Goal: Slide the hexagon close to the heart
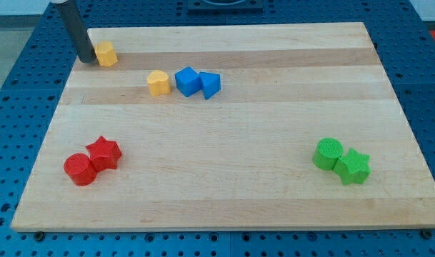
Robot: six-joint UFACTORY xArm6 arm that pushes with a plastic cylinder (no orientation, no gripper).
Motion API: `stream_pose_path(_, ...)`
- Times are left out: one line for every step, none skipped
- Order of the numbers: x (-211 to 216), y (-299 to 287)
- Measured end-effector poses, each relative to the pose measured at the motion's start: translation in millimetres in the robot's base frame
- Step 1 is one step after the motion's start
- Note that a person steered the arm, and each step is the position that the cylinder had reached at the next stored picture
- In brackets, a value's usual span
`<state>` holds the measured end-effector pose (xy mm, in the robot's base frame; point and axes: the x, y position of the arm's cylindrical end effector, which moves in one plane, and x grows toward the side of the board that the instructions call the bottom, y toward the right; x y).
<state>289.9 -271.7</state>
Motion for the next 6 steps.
stream_pose_path(-24.2, -31.1)
stream_pose_path(-47.1, -30.7)
stream_pose_path(-47.1, 8.3)
stream_pose_path(-17.4, 34.7)
stream_pose_path(19.9, 36.5)
stream_pose_path(6.0, 30.7)
